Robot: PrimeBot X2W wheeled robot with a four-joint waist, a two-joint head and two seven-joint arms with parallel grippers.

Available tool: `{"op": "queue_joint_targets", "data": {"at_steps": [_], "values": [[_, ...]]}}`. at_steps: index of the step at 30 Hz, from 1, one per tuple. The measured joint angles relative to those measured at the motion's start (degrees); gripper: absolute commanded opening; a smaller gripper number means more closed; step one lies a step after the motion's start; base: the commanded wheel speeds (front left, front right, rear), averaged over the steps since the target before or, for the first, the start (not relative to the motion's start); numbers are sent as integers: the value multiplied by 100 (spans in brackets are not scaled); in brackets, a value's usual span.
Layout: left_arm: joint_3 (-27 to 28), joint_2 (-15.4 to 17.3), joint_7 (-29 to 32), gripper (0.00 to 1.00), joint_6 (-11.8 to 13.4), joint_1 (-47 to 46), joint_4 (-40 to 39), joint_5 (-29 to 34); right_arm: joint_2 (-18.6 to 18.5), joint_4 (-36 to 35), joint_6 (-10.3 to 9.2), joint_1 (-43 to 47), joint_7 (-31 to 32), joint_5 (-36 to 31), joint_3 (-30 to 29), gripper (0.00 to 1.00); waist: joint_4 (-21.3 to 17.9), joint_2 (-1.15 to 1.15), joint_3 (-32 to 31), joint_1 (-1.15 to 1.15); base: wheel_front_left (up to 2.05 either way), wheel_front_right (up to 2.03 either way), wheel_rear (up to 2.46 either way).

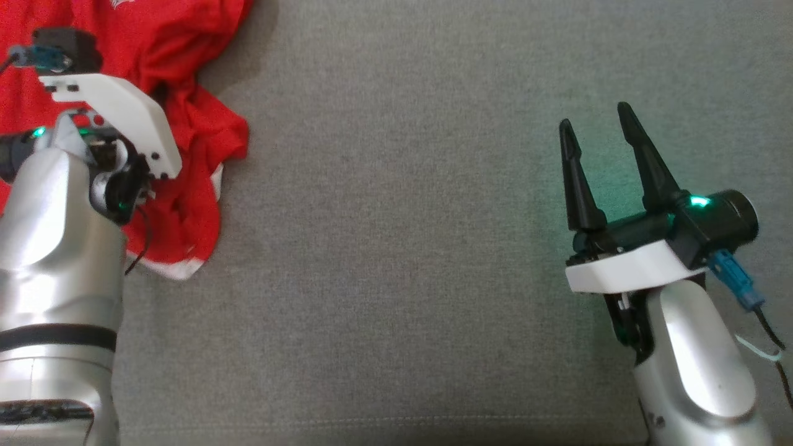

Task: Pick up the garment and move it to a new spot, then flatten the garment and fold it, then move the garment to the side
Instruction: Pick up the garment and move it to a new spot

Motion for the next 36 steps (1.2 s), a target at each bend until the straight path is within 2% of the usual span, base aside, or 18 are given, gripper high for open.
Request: {"op": "queue_joint_targets", "data": {"at_steps": [3,8,12,16,20,24,30,33,36], "values": [[30,24,-250,0,-1,14,-263,-89,2,7,0,157,0,83,-65,100,7,0,-217,0,0,0,0],[-44,25,-334,0,-27,135,-1205,-286,7,42,0,620,0,252,-205,100,73,0,-637,0,0,0,0],[-400,-16,-16,0,-55,529,-2357,-569,19,37,0,849,0,343,-254,100,111,0,-998,0,0,0,0],[-758,-133,438,0,-58,1178,-3666,-1120,23,-11,0,1009,0,415,-291,100,51,0,-1311,-1,0,0,0],[-1169,-265,882,0,-58,1827,-4781,-1685,33,-83,0,1050,0,479,-258,100,-204,0,-1437,-1,0,0,0],[-1570,-516,1115,0,-57,2239,-5513,-2107,40,-145,0,1055,-1,548,-214,100,-552,0,-1469,-1,0,0,0],[-1791,-698,1070,0,-30,2133,-5714,-2167,44,-181,0,1062,-9,654,-170,100,-1135,0,-1423,-1,0,0,0],[-1803,-759,860,0,2,1974,-5415,-2130,46,-197,0,1062,-10,698,-185,100,-1423,0,-1367,-1,0,0,0],[-1777,-692,534,0,65,1807,-4763,-1663,45,-215,0,1068,-15,727,-202,100,-1668,0,-1294,-1,0,0,0]]}}
